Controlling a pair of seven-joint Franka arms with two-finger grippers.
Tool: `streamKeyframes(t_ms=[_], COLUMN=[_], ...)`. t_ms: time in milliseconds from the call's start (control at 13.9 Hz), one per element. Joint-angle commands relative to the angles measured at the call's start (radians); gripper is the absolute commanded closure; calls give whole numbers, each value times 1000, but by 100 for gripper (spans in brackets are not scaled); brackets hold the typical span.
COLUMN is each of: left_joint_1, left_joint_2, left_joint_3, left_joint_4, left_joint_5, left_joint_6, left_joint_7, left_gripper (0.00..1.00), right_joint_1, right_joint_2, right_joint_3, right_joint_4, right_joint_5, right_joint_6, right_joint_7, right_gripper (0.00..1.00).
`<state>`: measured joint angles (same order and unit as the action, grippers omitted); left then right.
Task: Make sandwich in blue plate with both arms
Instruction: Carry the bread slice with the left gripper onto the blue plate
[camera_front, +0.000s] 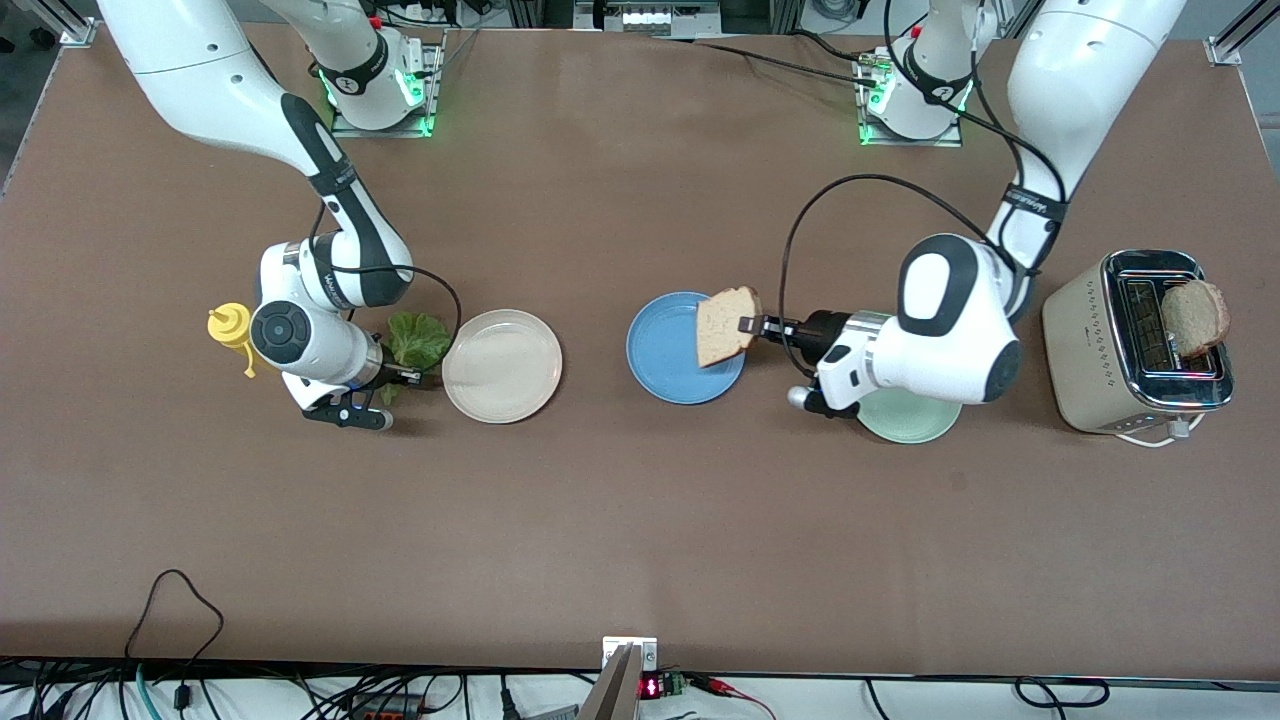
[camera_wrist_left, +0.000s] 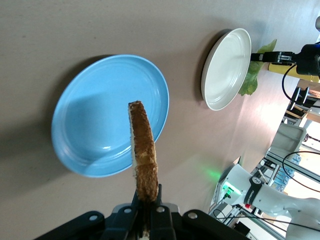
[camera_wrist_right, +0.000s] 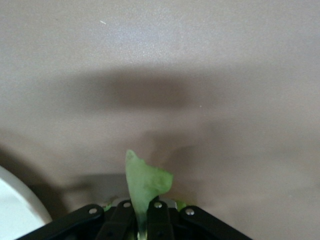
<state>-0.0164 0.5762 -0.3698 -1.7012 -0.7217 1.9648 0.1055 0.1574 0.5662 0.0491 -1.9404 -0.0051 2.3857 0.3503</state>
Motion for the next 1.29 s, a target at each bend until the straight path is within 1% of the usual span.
streamKeyframes(t_ms=[0,72,287,502,718,789,933,1005,1077,1148,1220], left_joint_1=[-46,-62,-105,-120,-122,-122,-116,-119,-114,-106,-106], left_joint_2=[19,31,59,73,80,88,105,108,122,132,133], left_joint_3=[3,3,3,3,3,3,3,5,5,5,9], left_joint_4=[0,0,-12,-31,-29,-28,-28,-28,-23,-18,-18], left_joint_5=[-63,-103,-119,-148,-148,-150,-150,-150,-150,-151,-153], left_joint_6=[63,84,131,152,171,171,181,186,186,186,186], left_joint_7=[0,2,2,2,5,8,14,14,13,14,14], left_gripper=[100,100,100,99,99,99,99,94,89,65,28], right_joint_1=[-7,-9,-13,-13,-13,-15,-6,-4,-4,-2,4], right_joint_2=[-19,-23,-49,-98,-147,-167,-204,-221,-233,-239,-243], right_joint_3=[3,1,1,1,1,3,3,3,5,8,9], right_joint_4=[-8,-8,-3,11,32,38,53,66,80,95,110], right_joint_5=[-10,-10,-9,-6,8,20,91,126,138,140,140], right_joint_6=[-8,-10,-11,-100,-161,-189,-248,-288,-322,-353,-367], right_joint_7=[-1,-2,-8,12,13,13,18,22,48,80,108], right_gripper=[100,100,100,100,100,100,100,100,100,100,100])
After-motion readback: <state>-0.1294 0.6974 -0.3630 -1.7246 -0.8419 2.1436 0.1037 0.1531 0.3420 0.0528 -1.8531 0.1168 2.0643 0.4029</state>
